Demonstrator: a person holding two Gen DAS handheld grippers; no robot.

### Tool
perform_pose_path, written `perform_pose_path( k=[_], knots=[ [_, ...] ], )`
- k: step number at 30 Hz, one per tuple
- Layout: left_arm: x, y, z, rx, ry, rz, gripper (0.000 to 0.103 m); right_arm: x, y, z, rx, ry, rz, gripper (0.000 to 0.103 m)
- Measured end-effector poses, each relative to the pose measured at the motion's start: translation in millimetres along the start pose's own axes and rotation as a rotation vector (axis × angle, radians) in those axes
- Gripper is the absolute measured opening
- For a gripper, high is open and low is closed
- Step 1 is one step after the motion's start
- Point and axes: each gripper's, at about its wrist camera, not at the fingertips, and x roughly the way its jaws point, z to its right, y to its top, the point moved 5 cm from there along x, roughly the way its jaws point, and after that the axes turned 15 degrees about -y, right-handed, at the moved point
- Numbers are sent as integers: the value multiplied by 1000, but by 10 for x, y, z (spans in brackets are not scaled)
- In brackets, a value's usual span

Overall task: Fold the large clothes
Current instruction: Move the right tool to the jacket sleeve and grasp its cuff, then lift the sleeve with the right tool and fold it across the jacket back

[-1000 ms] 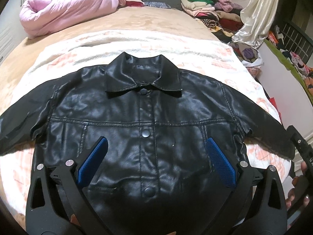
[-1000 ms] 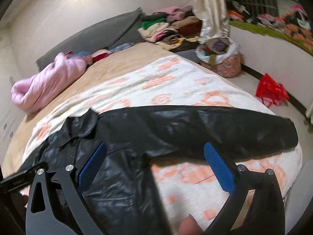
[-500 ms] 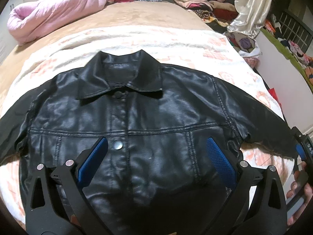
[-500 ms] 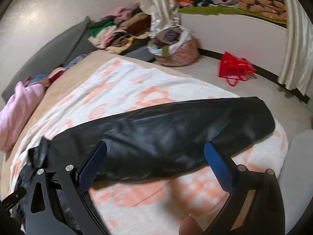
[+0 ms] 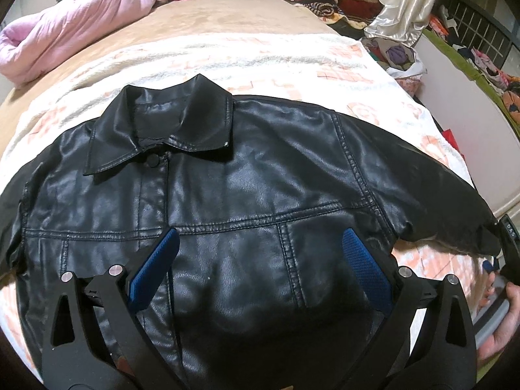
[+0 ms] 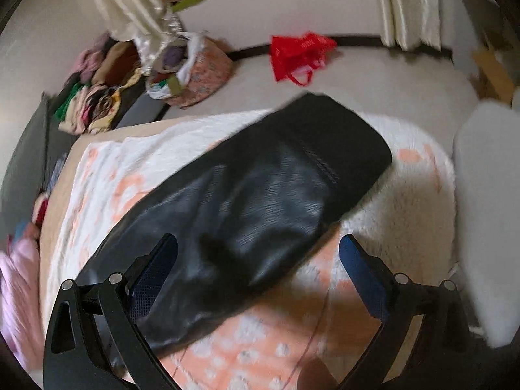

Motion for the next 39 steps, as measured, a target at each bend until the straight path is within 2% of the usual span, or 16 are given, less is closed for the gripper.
perform_pose_path(
  k=[4,5,6,7,8,9,11,13,18,24,30,39],
  knots=[
    [-6,30,-23,-8,-9,9,94,122,99,15,71,73,-10,99],
    [-16,35,-40,-13,-8,11,94,136,137,17,92,98,-2,95],
    [-28,37,-52,-17,-9,14,94,158,176,6,107,125,0,85],
    [-41,44,-66,-21,-11,17,94,181,203,3,115,129,0,72],
    [-58,46,-76,-24,-14,20,94,188,228,2,121,140,1,36],
    [-81,46,-88,-27,-16,22,94,196,257,-5,129,170,-3,27],
    [-126,53,-103,-26,-16,27,94,160,283,-35,113,213,6,16],
    [-187,73,-142,-28,-9,37,94,-12,325,-138,55,242,48,13],
    [-357,149,-273,-51,-11,65,94,-710,372,-549,-85,401,191,10],
    [-616,230,-454,-75,-16,95,94,-1453,288,-1025,-248,506,298,10],
    [-866,270,-660,-95,-31,111,94,-2027,20,-1433,-400,600,340,9],
    [-1323,377,-1060,-148,-40,179,94,-2783,-492,-2035,-591,746,379,9]
  ],
)
